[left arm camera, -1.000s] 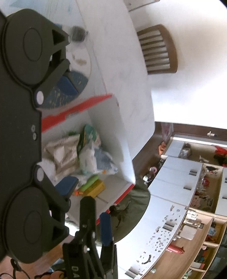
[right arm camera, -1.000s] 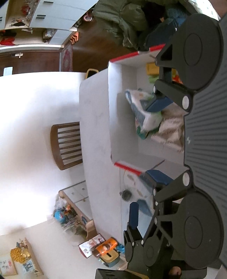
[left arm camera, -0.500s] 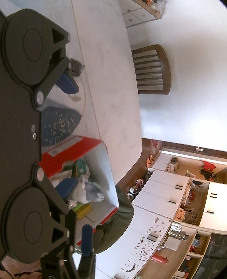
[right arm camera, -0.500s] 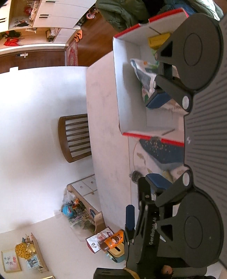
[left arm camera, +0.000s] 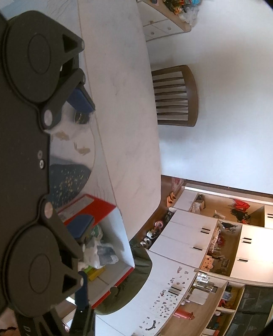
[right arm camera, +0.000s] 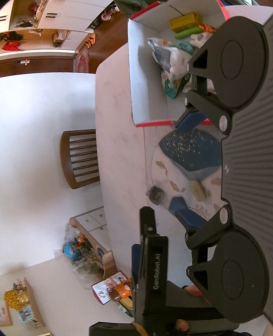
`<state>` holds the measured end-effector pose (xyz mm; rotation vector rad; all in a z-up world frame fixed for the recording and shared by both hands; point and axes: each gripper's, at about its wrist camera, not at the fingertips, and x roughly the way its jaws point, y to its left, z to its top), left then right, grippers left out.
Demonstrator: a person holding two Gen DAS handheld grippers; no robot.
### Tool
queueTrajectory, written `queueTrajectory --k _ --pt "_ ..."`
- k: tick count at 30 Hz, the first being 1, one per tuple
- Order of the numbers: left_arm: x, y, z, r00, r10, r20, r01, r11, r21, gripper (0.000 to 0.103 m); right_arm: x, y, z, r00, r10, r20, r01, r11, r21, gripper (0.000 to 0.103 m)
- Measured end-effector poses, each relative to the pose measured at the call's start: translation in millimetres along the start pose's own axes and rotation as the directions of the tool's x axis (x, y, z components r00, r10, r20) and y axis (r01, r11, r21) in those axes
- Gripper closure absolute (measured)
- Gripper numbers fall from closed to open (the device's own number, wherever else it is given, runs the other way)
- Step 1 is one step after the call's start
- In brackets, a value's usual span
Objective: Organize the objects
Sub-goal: 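Withdraw both tools from the box toward the remaining table items, then reach the left tool to the black bag while the right tool reaches the beige soap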
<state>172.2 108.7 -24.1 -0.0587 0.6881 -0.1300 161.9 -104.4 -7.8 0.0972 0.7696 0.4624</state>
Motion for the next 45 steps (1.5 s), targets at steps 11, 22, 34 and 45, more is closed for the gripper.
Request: queueTrajectory --k 11,22,34,45 --pt "28.3 46.2 -5.7 0.999 0.032 -0.011 -0.032 0.999 -0.006 0.000 54.1 38.3 -2.5 0.997 -0.035 -0.067 0.034 0.999 -0.017 0.021" --pt "83.9 78.3 -15.6 0.996 0.067 -0.055 -0.067 0.998 0.000 0.000 122.1 48.8 -13.8 0.980 -0.073 -0.183 0.069 0.997 -0.025 0.021" --pt "143.6 100.9 -25.8 0.991 0.040 -0.126 -0.043 0.999 -0.024 0.001 172.2 62.3 -32.4 0.955 -0.107 -0.276 0.097 0.994 -0.051 0.021" --pt "174.2 104.6 -31.1 0.988 0.036 -0.147 -0.036 0.999 0.006 0.010 192.2 62.7 -33.1 0.937 -0.116 -0.331 0.121 0.993 -0.005 0.031"
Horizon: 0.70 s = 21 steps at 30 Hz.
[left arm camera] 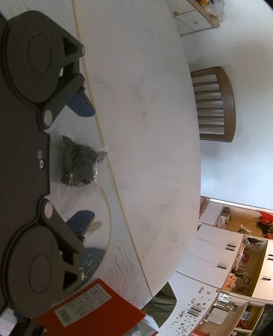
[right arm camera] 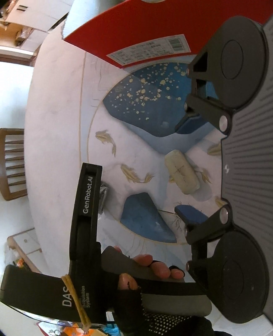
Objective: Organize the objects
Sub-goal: 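Reach the left tool to the black bag while the right tool reaches the beige soap, then grasp the black bag with the left tool while the right tool grasps the beige soap bar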
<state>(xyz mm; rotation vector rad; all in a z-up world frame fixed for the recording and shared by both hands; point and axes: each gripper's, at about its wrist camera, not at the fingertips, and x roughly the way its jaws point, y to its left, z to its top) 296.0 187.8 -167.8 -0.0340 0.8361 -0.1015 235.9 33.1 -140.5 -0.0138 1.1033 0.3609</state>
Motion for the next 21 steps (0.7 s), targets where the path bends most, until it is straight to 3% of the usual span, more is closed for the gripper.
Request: queueTrajectory --k 5,10,16,21 --pt "8.3 2.0 -3.3 1.000 0.007 -0.019 -0.007 1.000 -0.006 0.019 6.5 -2.4 2.3 1.000 -0.001 -0.024 0.002 0.999 0.046 0.048" --pt "10.6 -1.2 -4.2 1.000 0.019 -0.015 -0.019 1.000 0.021 0.027 8.6 -2.6 3.9 1.000 0.006 -0.030 -0.005 0.998 0.056 0.056" --pt "11.7 1.4 -4.5 1.000 0.010 -0.015 -0.010 1.000 0.022 0.037 8.3 -1.5 5.0 0.999 0.005 -0.034 -0.003 0.998 0.059 0.057" --pt "11.7 2.2 -2.8 1.000 0.004 -0.016 -0.004 0.999 0.038 0.053 7.5 -1.9 3.6 1.000 0.001 -0.029 0.000 0.999 0.041 0.057"
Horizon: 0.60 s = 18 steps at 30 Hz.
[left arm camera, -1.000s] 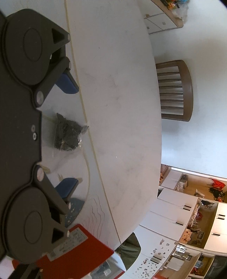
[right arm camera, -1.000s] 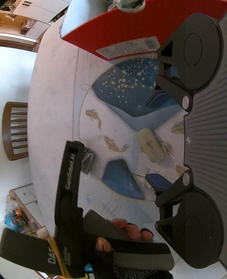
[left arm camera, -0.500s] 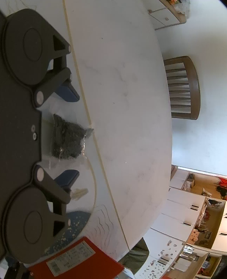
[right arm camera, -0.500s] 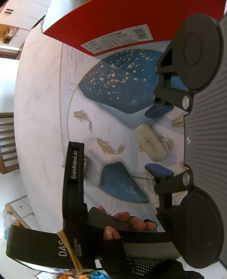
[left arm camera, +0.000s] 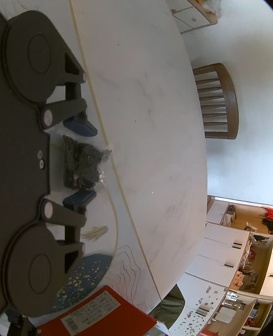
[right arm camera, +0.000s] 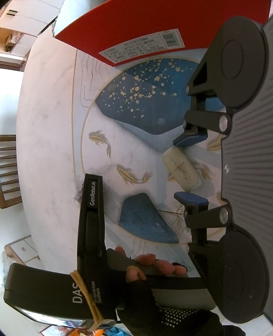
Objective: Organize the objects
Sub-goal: 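Grasp the black bag with the left tool while the right tool grasps the beige soap bar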
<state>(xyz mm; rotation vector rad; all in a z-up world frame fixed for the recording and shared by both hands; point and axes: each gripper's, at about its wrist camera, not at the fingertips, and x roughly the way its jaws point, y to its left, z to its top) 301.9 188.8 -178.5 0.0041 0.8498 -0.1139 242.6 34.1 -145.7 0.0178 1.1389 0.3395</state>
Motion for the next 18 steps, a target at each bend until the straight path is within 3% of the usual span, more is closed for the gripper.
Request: queueTrajectory --k 6,18 --pt "-3.2 -4.3 -0.7 1.000 -0.016 -0.008 0.016 1.000 0.020 0.065 -3.3 -8.2 -3.9 1.000 -0.001 0.003 0.001 1.000 0.004 0.058" --pt "-30.8 -15.8 -4.3 0.996 -0.078 -0.036 0.077 0.997 -0.014 0.067 -39.4 -25.8 -8.0 0.998 0.004 0.061 -0.007 0.999 0.039 0.058"
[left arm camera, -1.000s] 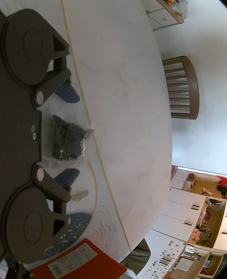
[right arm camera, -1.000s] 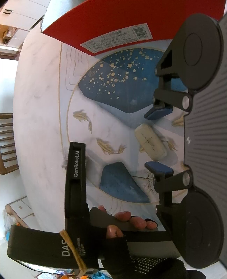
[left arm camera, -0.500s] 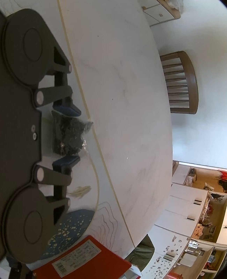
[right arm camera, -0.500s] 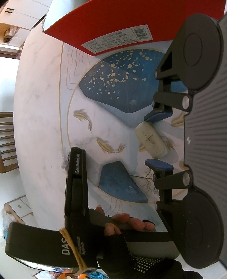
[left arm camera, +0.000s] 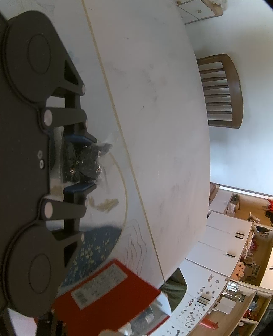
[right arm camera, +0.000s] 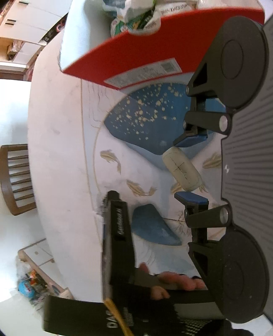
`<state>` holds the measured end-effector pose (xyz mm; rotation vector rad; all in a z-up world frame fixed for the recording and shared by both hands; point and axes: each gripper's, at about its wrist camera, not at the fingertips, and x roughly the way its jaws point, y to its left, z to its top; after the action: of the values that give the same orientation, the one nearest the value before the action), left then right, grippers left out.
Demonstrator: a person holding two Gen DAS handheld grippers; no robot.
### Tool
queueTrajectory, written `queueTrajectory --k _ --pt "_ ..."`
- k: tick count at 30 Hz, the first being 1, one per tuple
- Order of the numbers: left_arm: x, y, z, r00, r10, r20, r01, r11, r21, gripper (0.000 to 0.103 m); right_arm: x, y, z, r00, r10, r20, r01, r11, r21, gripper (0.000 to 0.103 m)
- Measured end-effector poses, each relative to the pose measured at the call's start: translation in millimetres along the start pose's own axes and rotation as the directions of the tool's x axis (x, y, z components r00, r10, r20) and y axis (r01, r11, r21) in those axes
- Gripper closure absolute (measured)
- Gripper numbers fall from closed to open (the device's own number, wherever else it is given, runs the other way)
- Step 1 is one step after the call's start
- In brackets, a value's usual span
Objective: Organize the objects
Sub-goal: 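Grasp the black bag with the left tool while the right tool grasps the beige soap bar, then carry the black bag and soap bar over the shoebox and lower them inside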
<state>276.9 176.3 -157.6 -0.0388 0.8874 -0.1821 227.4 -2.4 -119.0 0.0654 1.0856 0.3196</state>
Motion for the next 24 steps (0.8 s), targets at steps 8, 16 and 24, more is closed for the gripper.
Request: queueTrajectory --k 8,16,24 --pt "-32.4 -18.6 1.8 1.000 -0.023 -0.007 0.023 1.000 -0.008 0.067 -37.4 -11.3 -0.9 0.999 0.014 0.046 -0.015 1.000 0.015 0.058" --pt "-67.6 -46.7 6.4 0.999 -0.047 0.010 0.046 0.999 0.015 0.067 -79.6 -26.4 -2.2 0.995 0.019 0.096 -0.021 1.000 0.018 0.058" --pt "-98.7 -85.3 14.8 0.997 -0.067 0.045 0.065 0.996 0.054 0.067 -111.7 -51.8 -7.6 0.989 0.026 0.143 -0.029 0.999 0.018 0.058"
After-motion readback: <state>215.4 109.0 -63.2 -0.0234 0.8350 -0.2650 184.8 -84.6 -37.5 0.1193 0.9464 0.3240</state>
